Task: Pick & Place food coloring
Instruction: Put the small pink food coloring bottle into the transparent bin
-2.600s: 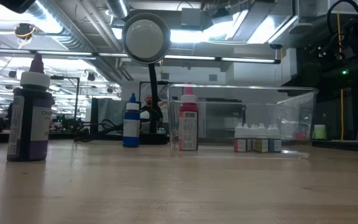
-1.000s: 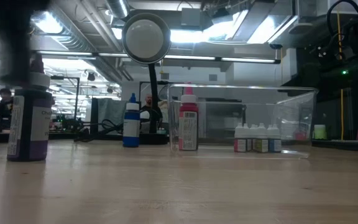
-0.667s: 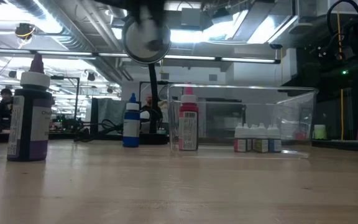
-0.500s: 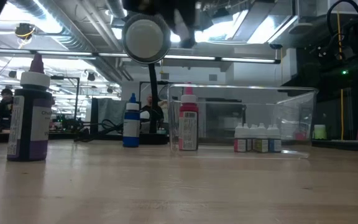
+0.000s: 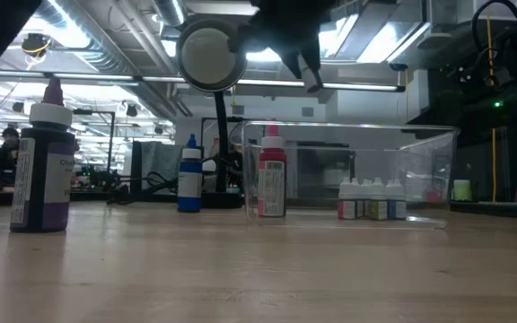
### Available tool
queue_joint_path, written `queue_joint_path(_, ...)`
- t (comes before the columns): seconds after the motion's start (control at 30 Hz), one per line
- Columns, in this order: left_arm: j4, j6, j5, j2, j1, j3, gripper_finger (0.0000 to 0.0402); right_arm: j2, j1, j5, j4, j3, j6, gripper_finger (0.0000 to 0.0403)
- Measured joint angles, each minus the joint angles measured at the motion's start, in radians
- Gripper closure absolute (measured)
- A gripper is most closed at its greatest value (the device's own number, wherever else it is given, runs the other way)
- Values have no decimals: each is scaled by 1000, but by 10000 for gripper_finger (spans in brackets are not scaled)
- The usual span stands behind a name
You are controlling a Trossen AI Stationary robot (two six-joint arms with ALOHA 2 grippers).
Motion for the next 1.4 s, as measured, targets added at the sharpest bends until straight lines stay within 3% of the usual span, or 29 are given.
queue_joint_path(0.37,92,185,22,46,47,0,339,0,0,0,0,0,-1,8)
queue_joint_path(0.6,96,297,-32,87,51,0,339,0,0,0,0,0,-2,8)
queue_joint_path(1.4,112,632,-80,196,42,0,339,3,0,0,0,0,-2,8)
